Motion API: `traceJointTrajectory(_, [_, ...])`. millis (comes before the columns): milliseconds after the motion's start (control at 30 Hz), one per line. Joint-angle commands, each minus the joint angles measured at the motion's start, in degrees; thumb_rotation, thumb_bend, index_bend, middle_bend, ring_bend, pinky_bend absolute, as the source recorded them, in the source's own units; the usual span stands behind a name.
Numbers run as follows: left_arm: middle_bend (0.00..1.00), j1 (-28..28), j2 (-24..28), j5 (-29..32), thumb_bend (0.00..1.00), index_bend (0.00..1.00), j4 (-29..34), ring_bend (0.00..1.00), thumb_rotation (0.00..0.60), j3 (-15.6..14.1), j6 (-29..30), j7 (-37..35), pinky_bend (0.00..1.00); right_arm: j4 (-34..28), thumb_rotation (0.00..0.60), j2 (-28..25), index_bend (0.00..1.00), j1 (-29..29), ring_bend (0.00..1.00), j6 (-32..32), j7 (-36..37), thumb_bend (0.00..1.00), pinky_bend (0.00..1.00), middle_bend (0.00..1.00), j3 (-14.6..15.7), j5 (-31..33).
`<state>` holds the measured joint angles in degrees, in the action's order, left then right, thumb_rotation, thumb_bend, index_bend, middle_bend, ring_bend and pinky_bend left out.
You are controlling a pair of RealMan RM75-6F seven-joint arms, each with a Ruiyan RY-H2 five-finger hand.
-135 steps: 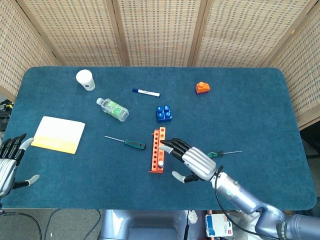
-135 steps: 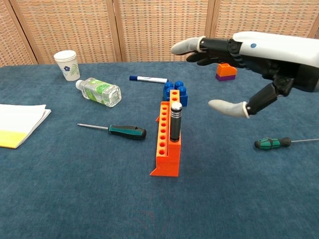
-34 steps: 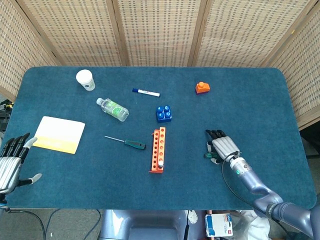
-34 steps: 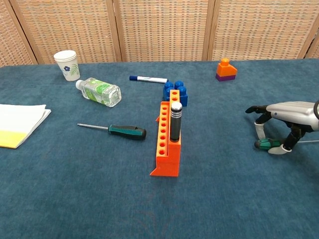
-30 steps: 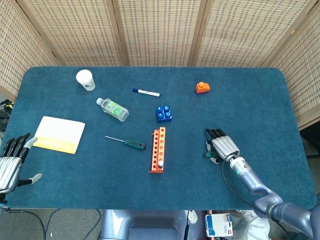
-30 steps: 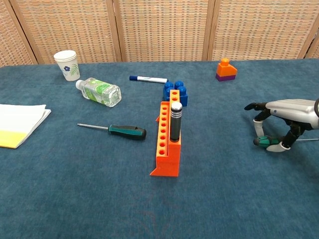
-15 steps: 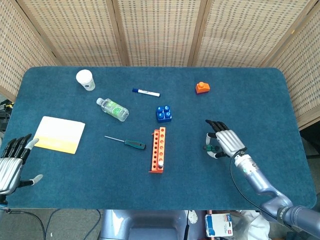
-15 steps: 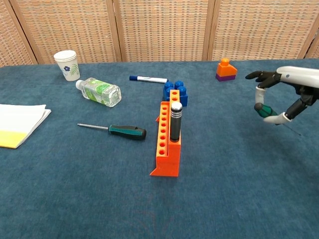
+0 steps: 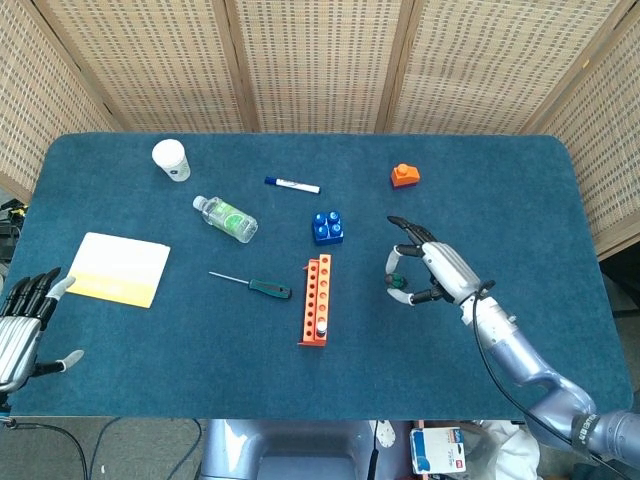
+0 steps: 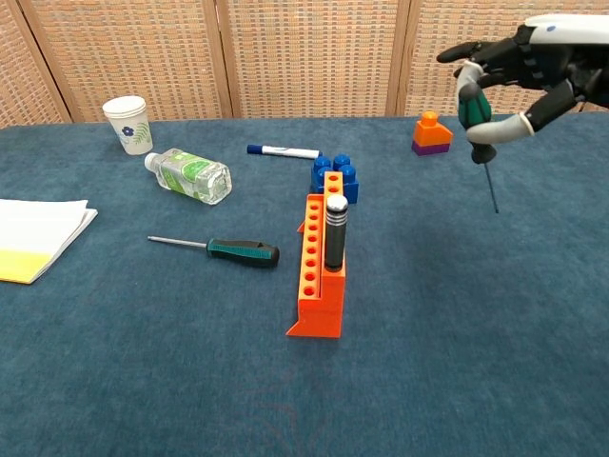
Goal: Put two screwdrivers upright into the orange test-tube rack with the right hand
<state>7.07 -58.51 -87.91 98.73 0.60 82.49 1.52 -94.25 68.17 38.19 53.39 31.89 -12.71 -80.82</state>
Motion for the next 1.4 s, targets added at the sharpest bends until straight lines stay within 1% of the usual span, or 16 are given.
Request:
traceJointTrajectory(33, [0.00, 0.03, 0.07, 0.28, 0.00, 0.00, -0.07, 0.00, 0.600, 0.16, -0.03, -0.20, 0.00, -2.21, 0.600, -0.70, 0.63, 2.16, 0.00, -2.85, 4.16, 0.32, 0.00, 0.00, -2.28, 2.19])
traceJointTrajectory(200, [0.00, 0.30, 0.09, 0.98, 0.00, 0.00, -0.06, 0.00, 0.600, 0.41, -0.63, -0.22, 0.00, -3.85, 0.600, -0.54, 0.63, 4.06, 0.00, -5.32, 10.03, 0.33, 0.00, 0.00, -4.53, 3.88])
traceJointTrajectory(367, [0.00, 0.54, 0.08, 1.63, 0.00, 0.00, 0.02, 0.00, 0.600, 0.66, -1.14, -0.02, 0.00, -4.96, 0.600, 0.61, 0.63, 5.23, 0.00, -5.80, 12.76, 0.33, 0.00, 0.00, -5.85, 4.42])
traceJointTrajectory(600, [0.00, 0.70, -0.02, 2.04, 0.00, 0.00, 0.03, 0.00, 0.600, 0.79, -1.46, 0.23, 0.00, -4.81, 0.600, 2.87, 0.63, 7.19, 0.00, -6.44, 11.05, 0.33, 0.00, 0.00, -6.67, 5.90])
traceJointTrajectory(900, [0.00, 0.79, -0.07, 2.42, 0.00, 0.00, 0.08, 0.00, 0.600, 0.92, -1.62, 0.38, 0.00, -3.11, 0.600, 6.54, 0.63, 10.12, 0.00, -8.54, 6.92, 0.33, 0.00, 0.00, -7.73, 11.24])
traceJointTrajectory(1167, [0.00, 0.88, 0.02, 2.54, 0.00, 0.00, 0.03, 0.00, 0.600, 0.99, -1.74, 0.14, 0.00, -2.52, 0.600, 8.47, 0.63, 11.22, 0.00, -8.68, 4.37, 0.33, 0.00, 0.00, -8.93, 14.93])
traceJointTrajectory(1400, [0.00, 0.88, 0.05, 2.64, 0.00, 0.00, -0.02, 0.00, 0.600, 1.04, -1.72, 0.04, 0.00, -2.87, 0.600, 9.12, 0.63, 11.70, 0.00, -8.70, 2.49, 0.33, 0.00, 0.00, -9.50, 16.59])
